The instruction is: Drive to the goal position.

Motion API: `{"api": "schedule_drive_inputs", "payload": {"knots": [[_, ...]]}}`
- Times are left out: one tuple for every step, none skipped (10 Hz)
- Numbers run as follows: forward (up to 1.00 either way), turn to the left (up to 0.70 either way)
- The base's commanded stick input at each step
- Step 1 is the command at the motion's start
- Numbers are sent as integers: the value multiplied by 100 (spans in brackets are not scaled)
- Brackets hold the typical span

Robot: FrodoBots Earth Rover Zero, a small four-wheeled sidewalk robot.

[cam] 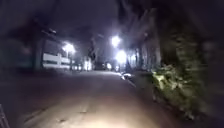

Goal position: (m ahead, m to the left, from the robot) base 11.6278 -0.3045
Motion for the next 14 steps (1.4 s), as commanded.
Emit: {"api": "schedule_drive_inputs", "payload": {"knots": [[70,0],[70,0],[70,0],[70,0],[70,0],[70,0],[70,0],[70,-6],[70,-24],[70,-35],[70,-35],[70,-35],[70,-35],[70,-35]]}}
